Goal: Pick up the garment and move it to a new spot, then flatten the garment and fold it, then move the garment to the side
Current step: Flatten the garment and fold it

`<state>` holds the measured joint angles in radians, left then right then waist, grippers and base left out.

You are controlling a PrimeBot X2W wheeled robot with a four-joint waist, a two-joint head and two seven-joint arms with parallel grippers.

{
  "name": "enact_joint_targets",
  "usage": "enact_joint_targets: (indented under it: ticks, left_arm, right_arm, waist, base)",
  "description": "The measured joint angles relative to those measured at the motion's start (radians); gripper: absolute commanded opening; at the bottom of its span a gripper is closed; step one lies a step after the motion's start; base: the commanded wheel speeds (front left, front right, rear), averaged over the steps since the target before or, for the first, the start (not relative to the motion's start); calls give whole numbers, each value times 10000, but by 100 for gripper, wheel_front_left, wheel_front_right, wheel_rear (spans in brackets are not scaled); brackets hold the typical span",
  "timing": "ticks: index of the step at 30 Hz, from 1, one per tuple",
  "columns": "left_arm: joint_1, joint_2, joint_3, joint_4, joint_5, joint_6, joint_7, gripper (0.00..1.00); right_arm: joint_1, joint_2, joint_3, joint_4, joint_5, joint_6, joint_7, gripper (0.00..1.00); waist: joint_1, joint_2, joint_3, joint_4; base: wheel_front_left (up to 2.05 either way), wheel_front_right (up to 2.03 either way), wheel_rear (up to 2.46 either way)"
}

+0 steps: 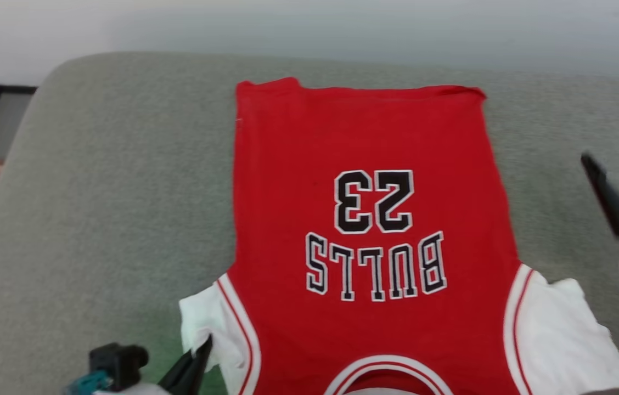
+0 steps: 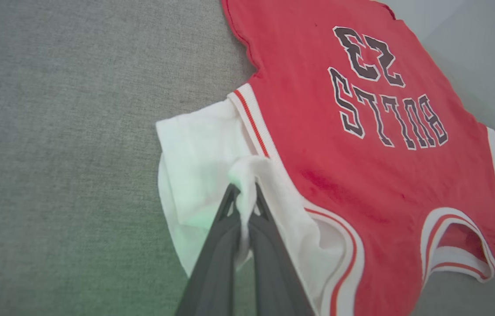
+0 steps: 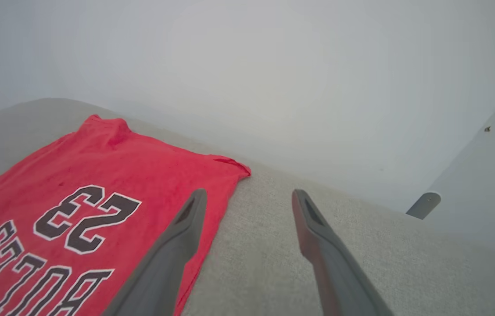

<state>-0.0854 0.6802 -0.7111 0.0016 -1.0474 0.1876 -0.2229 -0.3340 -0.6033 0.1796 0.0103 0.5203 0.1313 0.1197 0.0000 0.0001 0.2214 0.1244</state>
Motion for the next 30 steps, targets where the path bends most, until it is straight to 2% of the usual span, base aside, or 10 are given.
enact_joint_targets:
  ticks: [7, 14, 20, 30]
  left_arm:
    - [-854, -616, -460, 426, 301, -454, 265, 0]
    - [-1601, -1227, -796, 1001, 548, -976, 336, 0]
    - [-2227, -1843, -1066, 1559, 738, -1453, 284, 0]
    - [-3006, -2717, -1325, 2499, 895, -2148, 94, 0]
  right_arm:
    - [-2761, 81, 802, 2569, 1080, 0, 2157, 100]
    - [-5016, 198, 1244, 4963, 1333, 0, 4080, 100]
    - [-6463, 259, 1289, 6844, 809, -2, 5265, 100]
    - [-8000, 838, 752, 9206, -263, -4, 6506, 100]
  waist:
    - [0, 0, 183, 756]
    - [0, 0, 601, 1527]
    - [0, 0, 1159, 2130]
    - [0, 0, 2070, 3084]
  base:
    - [0, 0, 0]
    - [0, 0, 0]
    - [0, 0, 0]
    - [0, 0, 0]
